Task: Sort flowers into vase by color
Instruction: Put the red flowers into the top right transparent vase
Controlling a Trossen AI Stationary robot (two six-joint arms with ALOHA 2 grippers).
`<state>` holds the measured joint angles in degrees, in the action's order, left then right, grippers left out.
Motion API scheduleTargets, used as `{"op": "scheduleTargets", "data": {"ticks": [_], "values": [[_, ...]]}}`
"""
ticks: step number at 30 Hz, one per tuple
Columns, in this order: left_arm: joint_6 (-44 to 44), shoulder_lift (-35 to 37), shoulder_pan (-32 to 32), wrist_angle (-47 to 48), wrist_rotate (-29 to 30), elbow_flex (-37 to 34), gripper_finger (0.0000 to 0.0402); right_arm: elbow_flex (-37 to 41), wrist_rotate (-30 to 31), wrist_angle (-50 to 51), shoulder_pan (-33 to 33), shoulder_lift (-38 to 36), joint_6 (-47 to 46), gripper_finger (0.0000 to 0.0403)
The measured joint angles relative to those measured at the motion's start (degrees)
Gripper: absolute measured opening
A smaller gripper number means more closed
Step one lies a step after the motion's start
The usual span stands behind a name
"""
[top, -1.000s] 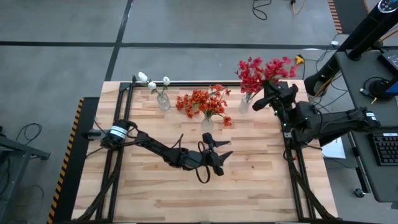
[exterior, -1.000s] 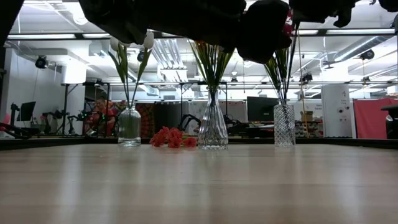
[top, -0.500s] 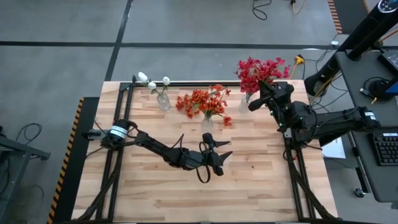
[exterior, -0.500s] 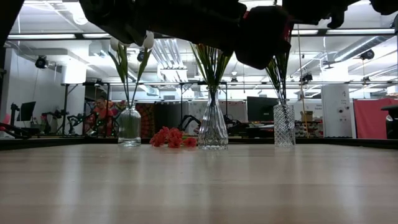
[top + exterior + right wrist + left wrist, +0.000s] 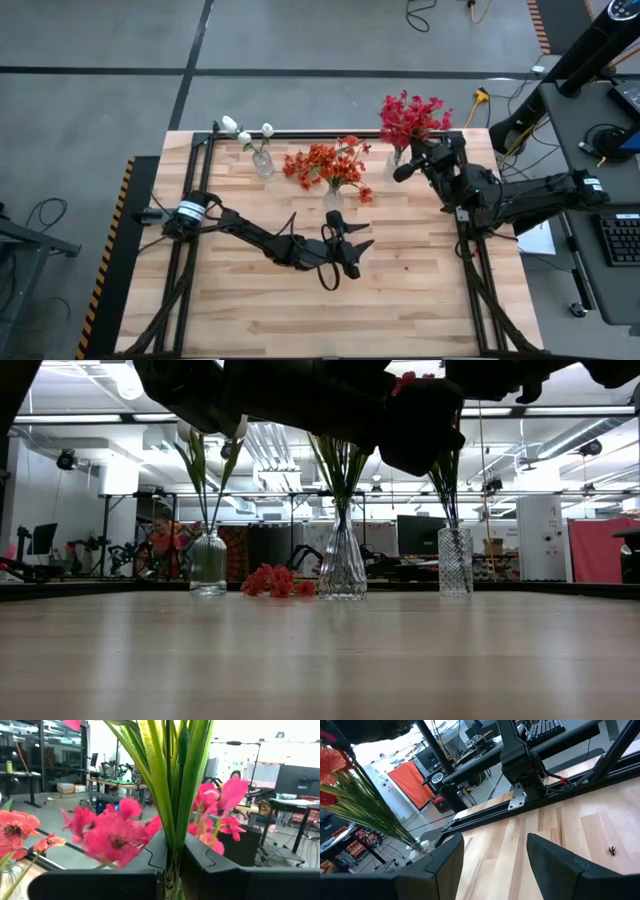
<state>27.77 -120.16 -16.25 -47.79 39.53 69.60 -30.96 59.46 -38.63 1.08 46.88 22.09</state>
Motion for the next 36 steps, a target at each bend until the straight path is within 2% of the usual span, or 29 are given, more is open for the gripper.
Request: {"op": "scheduleTargets", "data": {"ticks": [9,36], "values": [[-0.2,0.0,0.0,0.9,0.0,0.0,0.0199,0.0,0.0,-1.1,0.0,2.1,2.6,0.0022],[-1.5,0.0,0.1,2.1,-0.1,0.0,0.0199,0.0,0.5,-1.0,0.1,4.2,1.5,0.0022]]}}
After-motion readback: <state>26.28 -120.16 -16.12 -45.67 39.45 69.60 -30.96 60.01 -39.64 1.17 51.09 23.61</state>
